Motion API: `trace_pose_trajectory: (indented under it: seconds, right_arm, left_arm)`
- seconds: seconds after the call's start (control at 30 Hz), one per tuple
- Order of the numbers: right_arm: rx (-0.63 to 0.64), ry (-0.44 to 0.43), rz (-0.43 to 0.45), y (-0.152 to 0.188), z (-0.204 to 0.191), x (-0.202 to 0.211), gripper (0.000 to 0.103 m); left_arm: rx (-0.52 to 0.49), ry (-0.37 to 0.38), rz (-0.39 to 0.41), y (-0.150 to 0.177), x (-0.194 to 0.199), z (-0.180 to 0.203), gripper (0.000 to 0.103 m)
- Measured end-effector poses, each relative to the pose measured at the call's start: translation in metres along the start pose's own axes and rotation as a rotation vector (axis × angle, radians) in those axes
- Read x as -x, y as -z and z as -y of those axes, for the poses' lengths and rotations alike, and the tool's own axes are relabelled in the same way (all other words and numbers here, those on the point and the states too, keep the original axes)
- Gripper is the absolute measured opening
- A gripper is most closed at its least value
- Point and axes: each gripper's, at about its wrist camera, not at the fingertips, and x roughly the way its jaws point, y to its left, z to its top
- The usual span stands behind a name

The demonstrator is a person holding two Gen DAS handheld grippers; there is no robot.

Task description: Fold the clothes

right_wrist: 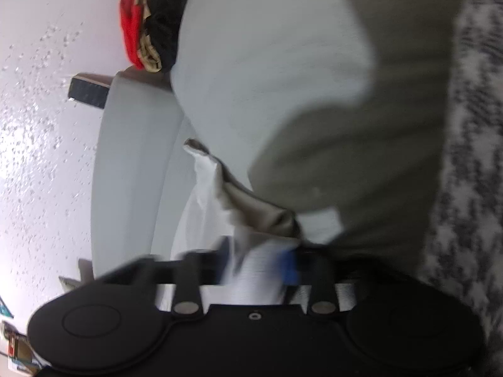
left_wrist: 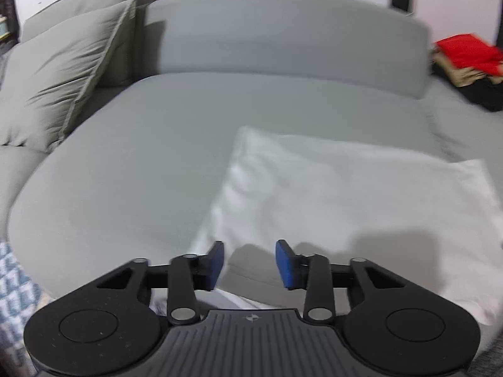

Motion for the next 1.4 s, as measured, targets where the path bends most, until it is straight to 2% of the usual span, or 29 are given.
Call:
trace_pose_trajectory:
  seconds: [0.1,0.17,0.27,0.3,0.33,0.4,0.47,0.6,0.7,0.8,0.87,0.97,1.0,1.03,1.13,1.17,1.3,1.4]
  right_arm:
    - [0.023,0.043,0.017,0.002,-0.006,0.000,0.009]
    - [0.066,0.079,0.020,0.003,-0.013,-0.001,0.009]
    - [0.141,0.127,0.022,0.002,-0.027,-0.004,0.008]
    - [0.181,0.142,0.028,0.003,-0.035,-0.004,0.007]
    - [0.232,0.156,0.039,0.004,-0.045,-0.003,0.007]
    - [0.348,0.180,0.071,0.010,-0.070,0.001,0.007]
    - [0.469,0.202,0.110,0.019,-0.098,0.004,0.007]
    - [0.744,0.208,0.185,0.056,-0.167,0.000,0.006]
    - [0.973,0.140,0.191,0.107,-0.224,-0.012,0.006]
    - [1.178,0.059,0.102,0.172,-0.264,-0.036,0.006]
    - [1.247,0.036,-0.023,0.211,-0.273,-0.066,0.006]
    - [1.319,0.087,-0.265,0.262,-0.266,-0.120,0.006]
    - [1.326,0.116,-0.348,0.276,-0.261,-0.137,0.006]
    - [1.317,0.140,-0.395,0.282,-0.256,-0.146,0.006]
    - [1.287,0.174,-0.434,0.287,-0.247,-0.156,0.007]
    - [1.249,0.172,-0.444,0.284,-0.247,-0.156,0.007]
    - [0.949,0.074,-0.436,0.238,-0.262,-0.139,0.007]
    - [0.909,0.058,-0.429,0.227,-0.274,-0.130,0.007]
  left_arm:
    - [-0.178,-0.073,-0.078,0.001,-0.015,0.018,0.019]
    - [-0.296,-0.109,-0.127,0.001,-0.021,0.032,0.014]
    - [-0.344,-0.088,-0.147,-0.006,-0.016,0.032,0.012]
    - [-0.349,-0.077,-0.143,-0.008,-0.012,0.030,0.018]
    - [-0.340,-0.067,-0.122,-0.010,-0.006,0.023,0.031]
    - [-0.291,-0.046,-0.047,-0.011,0.013,0.004,0.034]
    - [-0.231,-0.034,0.022,-0.012,0.028,-0.019,0.042]
    - [-0.072,-0.073,0.075,-0.016,0.030,-0.065,0.044]
    - [0.080,-0.044,0.070,-0.010,0.021,-0.094,0.044]
    - [0.205,0.018,0.058,-0.004,0.015,-0.115,0.042]
    - [0.264,0.050,0.060,-0.001,0.014,-0.123,0.043]
    - [0.285,0.060,0.041,0.000,0.011,-0.127,0.042]
    - [0.287,0.062,0.033,0.000,0.010,-0.127,0.042]
    - [0.290,0.063,0.025,0.000,0.009,-0.128,0.042]
    - [0.297,0.068,0.009,0.000,0.007,-0.130,0.042]
    - [0.299,0.073,0.014,0.002,0.010,-0.131,0.042]
    - [0.324,0.103,0.018,0.005,0.011,-0.136,0.042]
    - [0.342,0.117,0.014,0.005,0.010,-0.137,0.042]
